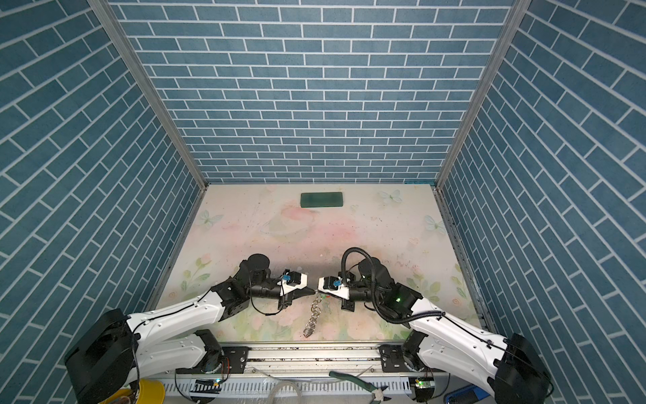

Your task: Put the keys on the keyring

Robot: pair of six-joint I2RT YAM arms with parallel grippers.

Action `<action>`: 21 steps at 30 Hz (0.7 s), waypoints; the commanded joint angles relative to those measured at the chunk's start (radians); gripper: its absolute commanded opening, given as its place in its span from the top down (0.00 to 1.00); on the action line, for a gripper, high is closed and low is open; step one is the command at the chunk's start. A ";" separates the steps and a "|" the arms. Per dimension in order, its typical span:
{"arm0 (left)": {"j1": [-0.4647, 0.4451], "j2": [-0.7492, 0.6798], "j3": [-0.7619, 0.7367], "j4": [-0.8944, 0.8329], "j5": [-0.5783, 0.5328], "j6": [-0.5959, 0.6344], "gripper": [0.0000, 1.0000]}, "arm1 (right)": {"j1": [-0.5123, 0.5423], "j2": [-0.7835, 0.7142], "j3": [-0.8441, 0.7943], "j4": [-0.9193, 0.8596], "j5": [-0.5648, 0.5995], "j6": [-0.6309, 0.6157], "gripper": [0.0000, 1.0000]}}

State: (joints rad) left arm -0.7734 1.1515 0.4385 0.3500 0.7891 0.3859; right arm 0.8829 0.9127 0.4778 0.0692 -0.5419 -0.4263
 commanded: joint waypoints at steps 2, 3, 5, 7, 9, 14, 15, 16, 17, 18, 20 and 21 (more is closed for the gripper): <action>-0.007 0.016 0.013 -0.042 0.027 0.005 1.00 | 0.003 0.006 0.048 0.048 0.017 -0.051 1.00; -0.007 0.018 0.013 -0.044 0.028 0.005 1.00 | 0.006 0.005 0.047 0.051 0.019 -0.051 1.00; -0.007 0.019 0.013 -0.044 0.028 0.005 1.00 | 0.005 0.003 0.045 0.058 0.022 -0.055 1.00; -0.007 0.019 0.014 -0.043 0.028 0.005 1.00 | 0.005 0.004 0.047 0.063 0.022 -0.055 1.00; -0.006 0.020 0.014 -0.045 0.028 0.005 1.00 | 0.006 0.008 0.048 0.064 0.020 -0.055 1.00; -0.007 0.021 0.015 -0.045 0.036 0.004 1.00 | 0.010 0.020 0.049 0.070 0.034 -0.056 1.00; -0.007 0.022 0.015 -0.045 0.040 0.003 1.00 | 0.011 0.022 0.050 0.074 0.038 -0.056 1.00; -0.007 0.024 0.017 -0.046 0.043 0.003 1.00 | 0.012 0.025 0.050 0.079 0.043 -0.056 1.00; -0.007 0.025 0.017 -0.046 0.046 0.002 1.00 | 0.013 0.026 0.049 0.085 0.047 -0.056 1.00; -0.008 0.027 0.017 -0.046 0.048 0.002 1.00 | 0.015 0.027 0.048 0.089 0.053 -0.057 1.00; -0.010 0.027 0.020 -0.049 0.053 0.002 1.00 | 0.018 0.031 0.048 0.100 0.072 -0.057 1.00; -0.012 0.030 0.020 -0.053 0.053 0.004 1.00 | 0.021 0.032 0.047 0.105 0.082 -0.056 1.00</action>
State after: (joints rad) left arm -0.7700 1.1637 0.4469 0.3492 0.7872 0.3855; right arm 0.8955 0.9329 0.4778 0.1135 -0.5163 -0.4282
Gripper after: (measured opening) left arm 0.049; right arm 0.041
